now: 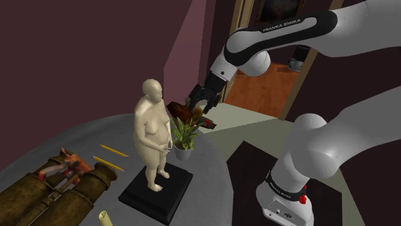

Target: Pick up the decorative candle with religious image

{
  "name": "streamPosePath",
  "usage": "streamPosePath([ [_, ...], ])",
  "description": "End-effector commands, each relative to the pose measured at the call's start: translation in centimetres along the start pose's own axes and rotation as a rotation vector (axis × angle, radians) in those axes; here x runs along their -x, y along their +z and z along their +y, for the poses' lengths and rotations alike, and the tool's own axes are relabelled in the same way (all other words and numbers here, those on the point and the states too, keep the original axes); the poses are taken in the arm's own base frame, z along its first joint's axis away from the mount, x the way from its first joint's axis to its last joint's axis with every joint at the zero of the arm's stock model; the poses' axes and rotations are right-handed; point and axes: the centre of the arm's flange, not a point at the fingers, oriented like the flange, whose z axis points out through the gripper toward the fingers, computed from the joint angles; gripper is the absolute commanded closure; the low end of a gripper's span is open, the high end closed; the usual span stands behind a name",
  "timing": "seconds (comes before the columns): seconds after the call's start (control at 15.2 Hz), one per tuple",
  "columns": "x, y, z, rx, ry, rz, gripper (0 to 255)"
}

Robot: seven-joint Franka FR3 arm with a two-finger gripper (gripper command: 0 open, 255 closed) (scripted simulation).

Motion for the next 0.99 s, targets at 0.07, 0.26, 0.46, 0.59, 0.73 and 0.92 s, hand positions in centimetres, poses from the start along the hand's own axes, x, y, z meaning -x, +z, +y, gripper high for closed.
streamPosePath([
  [0.07,0.0,0.8,0.3,0.000,0.000,0.001,0],
  [0.26,0.0,0.8,0.3,0.000,0.000,0.001,255],
  [0.46,0.0,0.8,0.3,0.000,0.000,0.001,255],
  [0.59,0.0,0.8,0.3,0.000,0.000,0.001,255],
  [0.73,0.0,0.8,0.3,0.000,0.000,0.001,255],
  [0.92,-0.1,-0.6,-0.5,0.000,0.000,0.001,255],
])
